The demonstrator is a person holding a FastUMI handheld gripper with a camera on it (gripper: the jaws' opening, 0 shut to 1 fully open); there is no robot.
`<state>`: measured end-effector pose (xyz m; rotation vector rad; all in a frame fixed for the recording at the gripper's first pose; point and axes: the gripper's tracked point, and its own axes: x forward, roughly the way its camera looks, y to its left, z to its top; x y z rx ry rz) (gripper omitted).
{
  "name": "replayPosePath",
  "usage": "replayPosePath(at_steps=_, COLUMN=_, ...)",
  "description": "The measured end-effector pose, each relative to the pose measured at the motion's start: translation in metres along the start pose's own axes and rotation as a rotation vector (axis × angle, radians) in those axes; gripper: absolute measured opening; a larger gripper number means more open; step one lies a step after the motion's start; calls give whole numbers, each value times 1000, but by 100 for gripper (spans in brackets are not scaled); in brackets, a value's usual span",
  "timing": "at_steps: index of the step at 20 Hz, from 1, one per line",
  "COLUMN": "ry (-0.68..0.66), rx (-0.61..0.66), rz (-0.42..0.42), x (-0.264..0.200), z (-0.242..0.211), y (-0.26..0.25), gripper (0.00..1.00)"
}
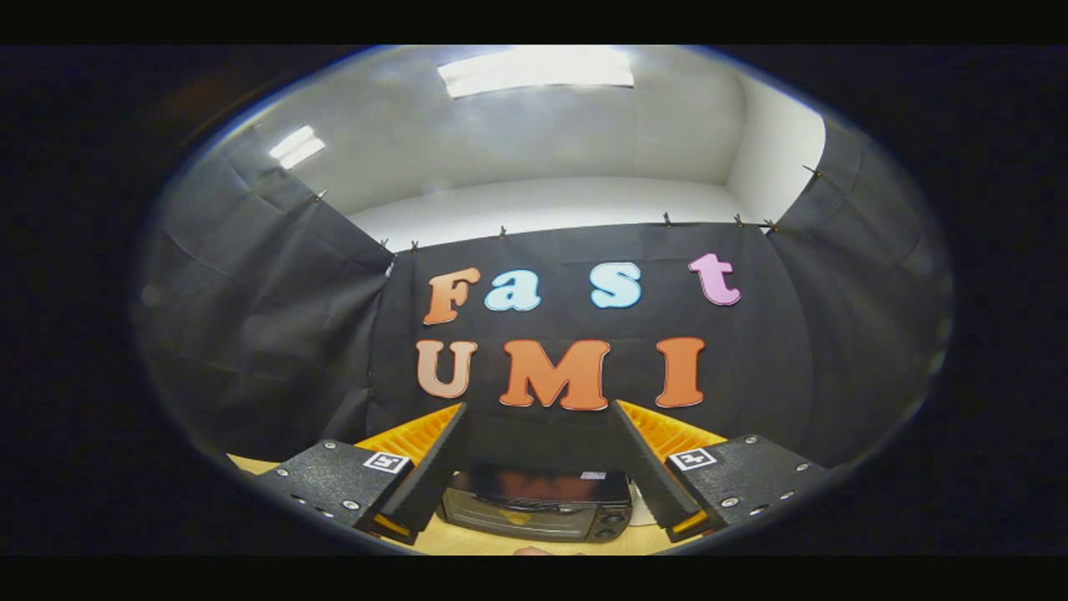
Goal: Open the toaster oven, put the food inside, and close the toaster oven door.
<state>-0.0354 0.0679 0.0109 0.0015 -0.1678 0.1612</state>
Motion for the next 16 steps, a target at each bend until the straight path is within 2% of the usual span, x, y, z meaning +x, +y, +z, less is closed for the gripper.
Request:
replayPosePath(at_steps=5, ry=4, rx=30, rz=50, x=7, z=-5, y=14, gripper=97)
replayPosePath(at_steps=16, ry=47, rx=40, rz=51, x=13, z=-18, y=21, gripper=97)
